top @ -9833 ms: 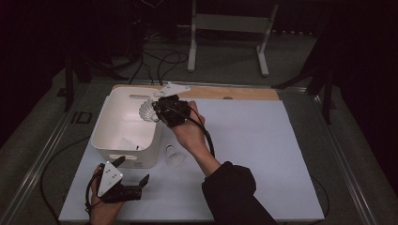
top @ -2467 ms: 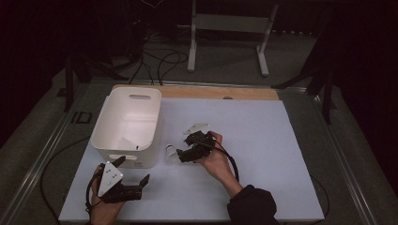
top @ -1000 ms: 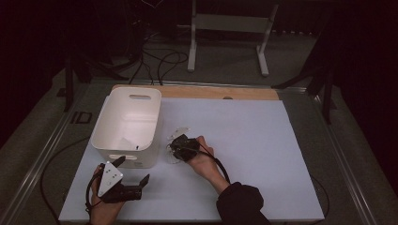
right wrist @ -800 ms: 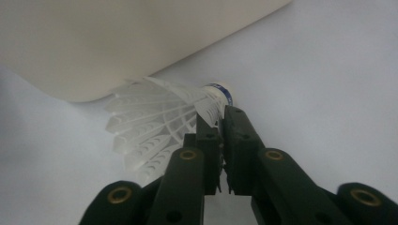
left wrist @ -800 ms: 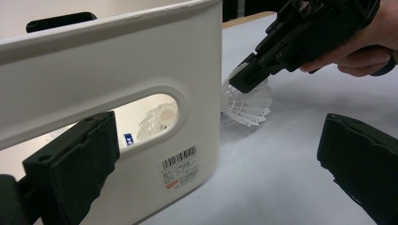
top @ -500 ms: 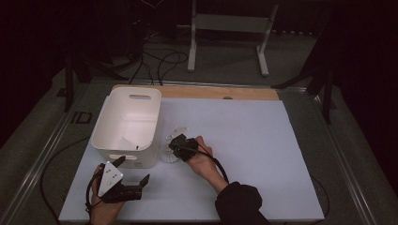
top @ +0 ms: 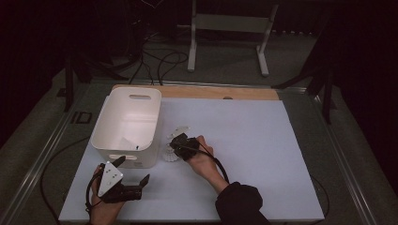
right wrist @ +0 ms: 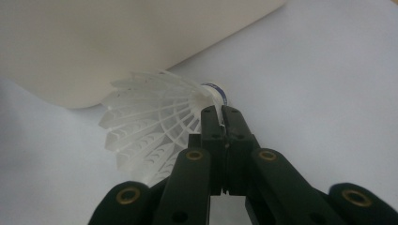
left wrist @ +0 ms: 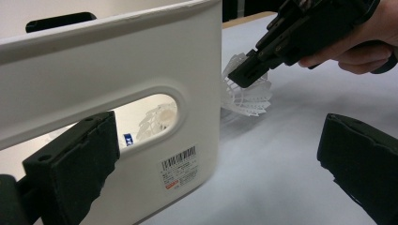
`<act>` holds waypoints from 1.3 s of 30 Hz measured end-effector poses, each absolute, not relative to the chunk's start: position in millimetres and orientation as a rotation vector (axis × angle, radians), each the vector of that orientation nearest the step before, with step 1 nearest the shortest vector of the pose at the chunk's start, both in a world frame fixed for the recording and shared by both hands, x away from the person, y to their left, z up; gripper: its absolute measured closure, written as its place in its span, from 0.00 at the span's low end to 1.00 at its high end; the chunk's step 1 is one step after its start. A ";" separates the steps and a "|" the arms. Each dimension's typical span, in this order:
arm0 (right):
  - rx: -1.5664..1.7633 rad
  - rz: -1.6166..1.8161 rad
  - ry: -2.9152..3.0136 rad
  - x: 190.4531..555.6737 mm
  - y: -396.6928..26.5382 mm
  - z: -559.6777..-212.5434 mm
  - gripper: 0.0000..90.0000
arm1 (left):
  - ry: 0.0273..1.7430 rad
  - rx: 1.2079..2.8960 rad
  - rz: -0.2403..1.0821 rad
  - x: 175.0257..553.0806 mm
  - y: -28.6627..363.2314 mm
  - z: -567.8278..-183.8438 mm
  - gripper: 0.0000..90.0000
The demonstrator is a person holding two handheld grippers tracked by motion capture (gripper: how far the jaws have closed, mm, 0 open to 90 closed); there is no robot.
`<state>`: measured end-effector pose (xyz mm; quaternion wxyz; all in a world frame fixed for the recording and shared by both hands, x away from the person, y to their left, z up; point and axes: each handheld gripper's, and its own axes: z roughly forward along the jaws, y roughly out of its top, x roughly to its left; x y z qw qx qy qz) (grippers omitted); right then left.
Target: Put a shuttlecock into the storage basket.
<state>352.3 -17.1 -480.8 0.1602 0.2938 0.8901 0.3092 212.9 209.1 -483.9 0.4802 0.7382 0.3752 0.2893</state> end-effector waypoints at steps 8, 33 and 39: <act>0.866 0.900 2.532 352.4 -18.7 -477.9 0.99 | 0.916 1.801 0.706 213.0 209.2 -483.9 0.00; 0.892 0.912 2.518 350.9 -21.0 -472.8 0.99 | 0.916 1.804 0.705 213.1 209.0 -484.1 0.00; 0.894 0.909 2.512 351.2 -22.8 -471.8 0.99 | 0.917 1.804 0.705 213.2 208.9 -484.1 0.00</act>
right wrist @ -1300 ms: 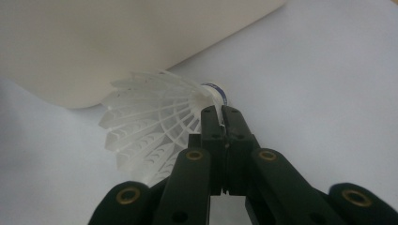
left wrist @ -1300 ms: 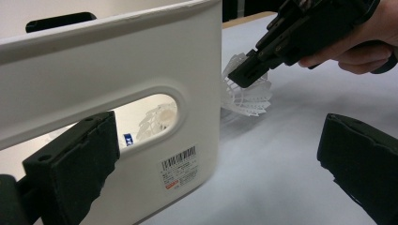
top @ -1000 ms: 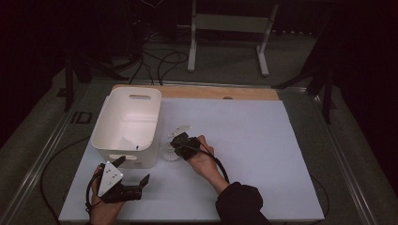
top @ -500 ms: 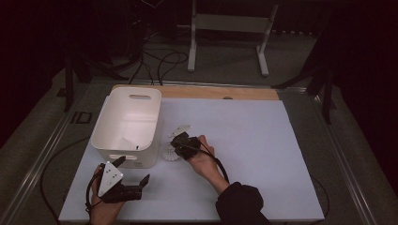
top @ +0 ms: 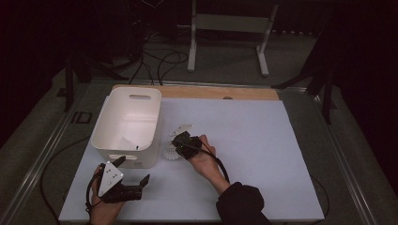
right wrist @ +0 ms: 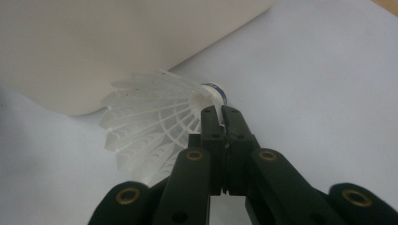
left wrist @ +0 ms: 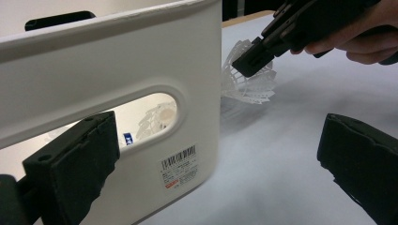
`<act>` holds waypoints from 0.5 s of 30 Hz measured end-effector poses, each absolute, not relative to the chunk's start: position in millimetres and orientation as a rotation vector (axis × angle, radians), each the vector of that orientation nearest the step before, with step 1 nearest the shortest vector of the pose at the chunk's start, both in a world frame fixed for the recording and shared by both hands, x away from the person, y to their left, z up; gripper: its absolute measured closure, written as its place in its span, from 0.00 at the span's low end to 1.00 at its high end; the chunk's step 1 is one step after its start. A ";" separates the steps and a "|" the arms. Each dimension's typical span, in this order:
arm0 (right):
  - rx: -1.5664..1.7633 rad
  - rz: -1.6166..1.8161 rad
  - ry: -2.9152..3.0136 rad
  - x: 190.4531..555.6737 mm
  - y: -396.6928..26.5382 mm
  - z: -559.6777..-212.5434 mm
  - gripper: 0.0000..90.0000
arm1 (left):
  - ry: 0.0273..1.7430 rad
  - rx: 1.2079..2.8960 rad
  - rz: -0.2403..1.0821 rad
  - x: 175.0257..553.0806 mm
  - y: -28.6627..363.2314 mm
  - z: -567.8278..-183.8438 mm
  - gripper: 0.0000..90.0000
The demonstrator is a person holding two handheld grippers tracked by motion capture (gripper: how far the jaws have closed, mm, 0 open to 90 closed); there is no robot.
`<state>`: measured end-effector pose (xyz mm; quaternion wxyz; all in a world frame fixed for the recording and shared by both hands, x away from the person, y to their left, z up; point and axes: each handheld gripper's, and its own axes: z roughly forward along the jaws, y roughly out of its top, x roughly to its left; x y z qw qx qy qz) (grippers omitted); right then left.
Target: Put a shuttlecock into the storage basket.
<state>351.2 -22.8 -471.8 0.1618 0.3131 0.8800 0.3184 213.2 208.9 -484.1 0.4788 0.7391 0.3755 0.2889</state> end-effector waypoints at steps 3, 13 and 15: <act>0.903 0.914 2.507 351.1 -23.7 -471.2 0.99 | 0.918 1.804 0.705 213.2 208.8 -484.1 0.00; 0.908 0.911 2.502 350.9 -27.3 -468.7 0.99 | 0.918 1.805 0.704 213.1 208.8 -484.1 0.00; 0.905 0.910 2.502 351.0 -28.0 -468.5 0.99 | 0.918 1.804 0.704 213.2 208.8 -484.1 0.00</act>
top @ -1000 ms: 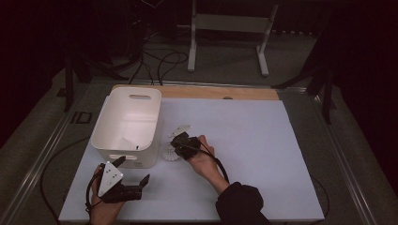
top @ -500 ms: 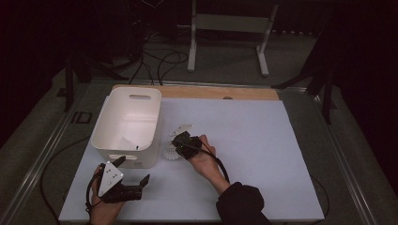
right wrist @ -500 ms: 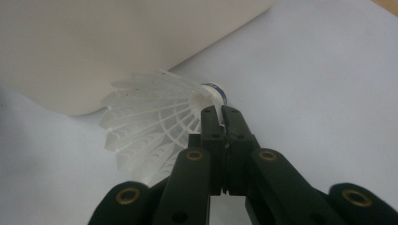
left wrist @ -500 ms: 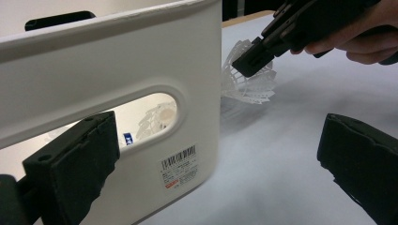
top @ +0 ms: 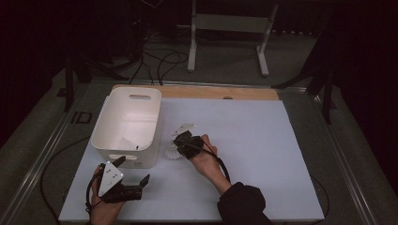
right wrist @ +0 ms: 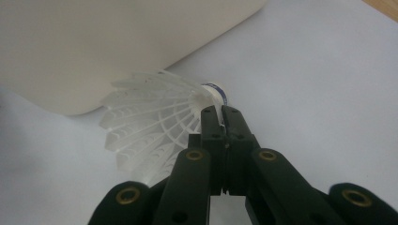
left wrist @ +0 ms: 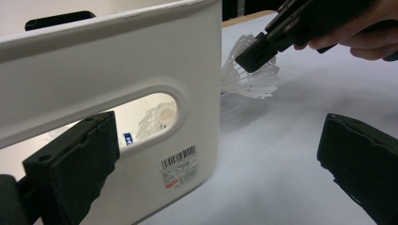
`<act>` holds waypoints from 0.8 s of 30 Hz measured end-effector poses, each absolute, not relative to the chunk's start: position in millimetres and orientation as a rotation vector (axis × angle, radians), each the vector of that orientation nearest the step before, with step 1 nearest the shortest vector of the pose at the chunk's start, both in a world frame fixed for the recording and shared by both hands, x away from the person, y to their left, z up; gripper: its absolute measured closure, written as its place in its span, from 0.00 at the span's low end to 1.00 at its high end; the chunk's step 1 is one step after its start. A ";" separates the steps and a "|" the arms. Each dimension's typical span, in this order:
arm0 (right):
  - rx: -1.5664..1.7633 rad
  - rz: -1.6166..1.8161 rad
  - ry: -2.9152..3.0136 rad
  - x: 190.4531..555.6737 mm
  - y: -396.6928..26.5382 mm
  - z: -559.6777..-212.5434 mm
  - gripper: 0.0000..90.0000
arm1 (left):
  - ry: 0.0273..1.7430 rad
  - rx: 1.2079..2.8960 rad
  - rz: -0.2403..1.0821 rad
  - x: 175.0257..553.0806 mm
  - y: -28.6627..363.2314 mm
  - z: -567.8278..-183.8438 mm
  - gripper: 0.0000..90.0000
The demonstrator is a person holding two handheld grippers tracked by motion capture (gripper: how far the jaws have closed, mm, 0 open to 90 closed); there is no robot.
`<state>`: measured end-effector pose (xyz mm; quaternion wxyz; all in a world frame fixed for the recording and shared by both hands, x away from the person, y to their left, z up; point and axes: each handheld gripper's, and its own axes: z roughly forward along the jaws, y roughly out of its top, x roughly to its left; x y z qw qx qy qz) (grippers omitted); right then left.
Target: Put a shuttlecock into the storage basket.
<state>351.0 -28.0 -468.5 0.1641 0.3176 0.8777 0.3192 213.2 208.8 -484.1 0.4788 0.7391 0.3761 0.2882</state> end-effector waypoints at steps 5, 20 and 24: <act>0.917 0.906 2.494 350.8 -30.4 -466.8 0.99 | 0.917 1.805 0.704 213.2 208.8 -484.1 0.00; 0.931 0.917 2.470 352.1 -37.7 -462.1 0.99 | 0.915 1.811 0.704 213.3 208.8 -484.1 0.00; 0.943 0.916 2.465 352.1 -39.4 -460.6 0.99 | 0.915 1.811 0.704 213.2 208.8 -484.1 0.00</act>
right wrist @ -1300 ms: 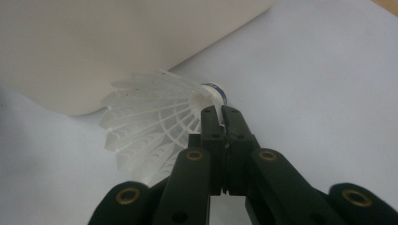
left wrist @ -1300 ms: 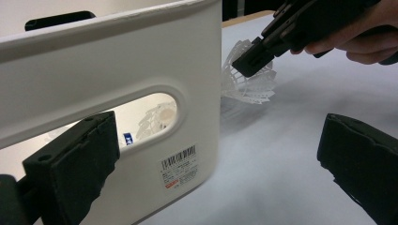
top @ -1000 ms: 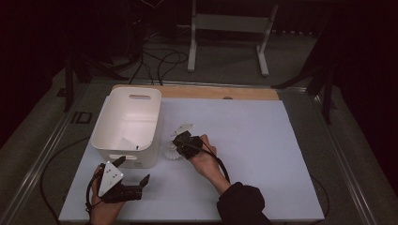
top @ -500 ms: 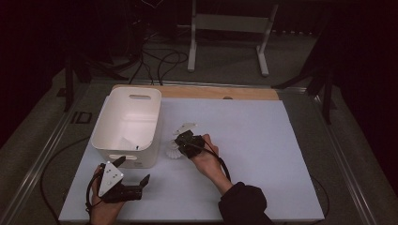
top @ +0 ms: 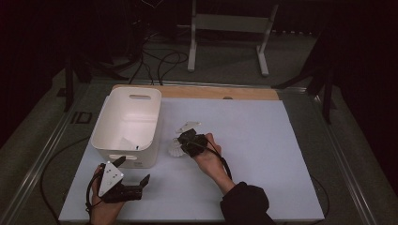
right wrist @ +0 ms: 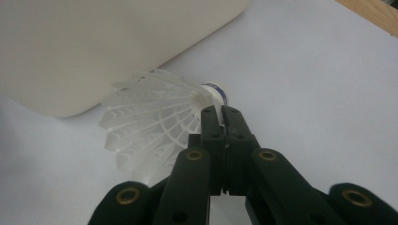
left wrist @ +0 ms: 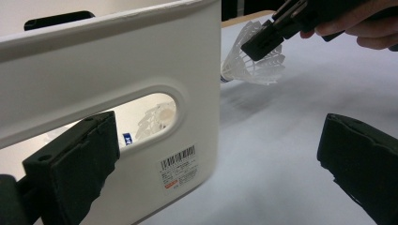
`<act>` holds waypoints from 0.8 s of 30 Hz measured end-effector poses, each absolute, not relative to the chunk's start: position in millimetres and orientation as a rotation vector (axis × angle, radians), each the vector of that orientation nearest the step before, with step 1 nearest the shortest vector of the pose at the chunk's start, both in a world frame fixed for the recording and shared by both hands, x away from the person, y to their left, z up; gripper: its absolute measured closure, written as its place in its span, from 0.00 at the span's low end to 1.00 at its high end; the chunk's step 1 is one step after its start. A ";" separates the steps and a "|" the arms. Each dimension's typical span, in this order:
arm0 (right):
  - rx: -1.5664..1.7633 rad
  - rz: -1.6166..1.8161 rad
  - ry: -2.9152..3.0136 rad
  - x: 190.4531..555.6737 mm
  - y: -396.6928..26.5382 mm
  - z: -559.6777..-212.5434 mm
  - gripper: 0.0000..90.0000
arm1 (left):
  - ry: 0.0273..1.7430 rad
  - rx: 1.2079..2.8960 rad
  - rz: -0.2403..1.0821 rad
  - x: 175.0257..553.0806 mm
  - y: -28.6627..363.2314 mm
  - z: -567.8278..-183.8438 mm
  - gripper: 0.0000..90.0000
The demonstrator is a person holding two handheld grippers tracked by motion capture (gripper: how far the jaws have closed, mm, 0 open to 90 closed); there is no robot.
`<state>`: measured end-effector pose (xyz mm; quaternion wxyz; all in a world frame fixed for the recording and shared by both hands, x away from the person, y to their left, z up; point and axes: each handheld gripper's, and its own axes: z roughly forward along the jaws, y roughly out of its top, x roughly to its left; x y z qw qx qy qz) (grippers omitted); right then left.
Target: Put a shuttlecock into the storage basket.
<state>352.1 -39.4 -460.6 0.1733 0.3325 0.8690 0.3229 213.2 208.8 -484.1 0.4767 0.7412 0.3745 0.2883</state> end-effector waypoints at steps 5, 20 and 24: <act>0.947 0.921 2.454 352.3 -41.8 -458.8 0.99 | 0.915 1.810 0.704 213.3 208.9 -484.0 0.00; 0.971 0.940 2.438 352.9 -46.9 -455.2 0.99 | 0.917 1.805 0.705 213.2 208.9 -484.1 0.00; 0.972 0.939 2.436 352.8 -47.1 -455.0 0.99 | 0.917 1.805 0.705 213.1 208.9 -484.1 0.00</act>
